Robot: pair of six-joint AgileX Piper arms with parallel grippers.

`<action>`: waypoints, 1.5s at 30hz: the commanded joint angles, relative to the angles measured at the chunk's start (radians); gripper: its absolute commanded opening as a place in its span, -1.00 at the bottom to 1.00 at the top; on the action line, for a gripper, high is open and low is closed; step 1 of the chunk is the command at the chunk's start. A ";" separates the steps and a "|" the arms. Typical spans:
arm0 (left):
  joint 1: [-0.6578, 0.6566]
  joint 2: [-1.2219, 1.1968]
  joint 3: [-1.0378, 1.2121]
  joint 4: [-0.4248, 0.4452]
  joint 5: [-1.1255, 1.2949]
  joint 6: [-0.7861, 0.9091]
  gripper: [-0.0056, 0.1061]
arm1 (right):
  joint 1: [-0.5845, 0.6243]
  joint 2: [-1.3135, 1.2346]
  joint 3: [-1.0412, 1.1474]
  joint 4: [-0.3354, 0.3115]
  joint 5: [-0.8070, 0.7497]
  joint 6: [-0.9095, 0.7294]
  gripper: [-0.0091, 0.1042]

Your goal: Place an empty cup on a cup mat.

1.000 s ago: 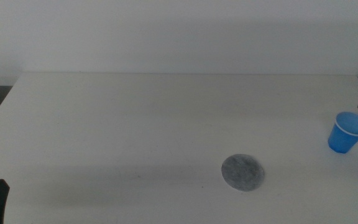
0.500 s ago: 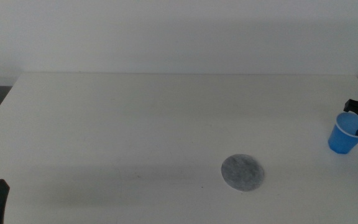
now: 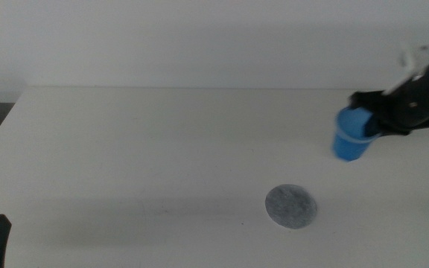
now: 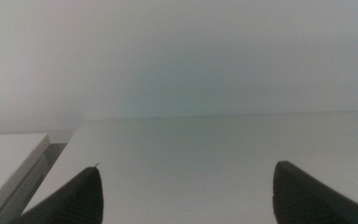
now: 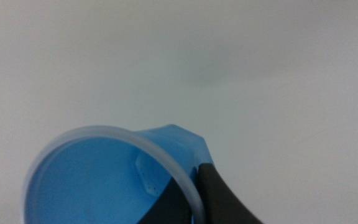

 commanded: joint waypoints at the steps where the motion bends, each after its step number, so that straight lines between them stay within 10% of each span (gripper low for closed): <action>1: -0.001 -0.004 0.000 -0.002 -0.013 -0.003 0.78 | 0.056 -0.007 -0.003 0.006 0.029 0.006 -0.85; 45: -0.001 -0.004 0.000 -0.002 -0.013 -0.003 0.78 | 0.271 0.151 -0.003 0.017 0.068 0.041 -0.84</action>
